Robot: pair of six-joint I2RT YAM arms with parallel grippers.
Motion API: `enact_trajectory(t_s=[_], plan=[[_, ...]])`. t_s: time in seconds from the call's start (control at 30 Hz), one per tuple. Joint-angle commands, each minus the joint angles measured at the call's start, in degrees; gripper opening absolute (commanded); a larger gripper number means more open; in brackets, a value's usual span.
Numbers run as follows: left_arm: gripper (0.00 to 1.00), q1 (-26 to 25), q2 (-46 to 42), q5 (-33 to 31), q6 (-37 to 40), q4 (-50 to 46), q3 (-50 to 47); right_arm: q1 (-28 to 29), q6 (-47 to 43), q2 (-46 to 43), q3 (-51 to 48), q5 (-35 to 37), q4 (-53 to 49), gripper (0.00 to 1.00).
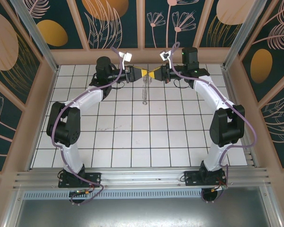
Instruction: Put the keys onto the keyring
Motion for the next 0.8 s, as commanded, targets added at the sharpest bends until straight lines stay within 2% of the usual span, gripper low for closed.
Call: enact_trajectory(t_s=[0.0, 0.57, 0.77], plan=[[0.36, -0.5, 0.8, 1.5, -1.0, 3.6, 0.0, -0.5, 0.5, -0.8, 0.4, -2.4, 3.2, 0.0], [0.27, -1.7, 1.9, 1.5, -2.2, 5.0, 1.3, -0.5, 0.9, -0.5, 0.2, -2.8, 3.7, 0.0], [0.17, -2.2, 2.1, 1.4, -3.0, 6.4, 1.4, -0.5, 0.7, -0.5, 0.0, -2.9, 3.5, 0.0]])
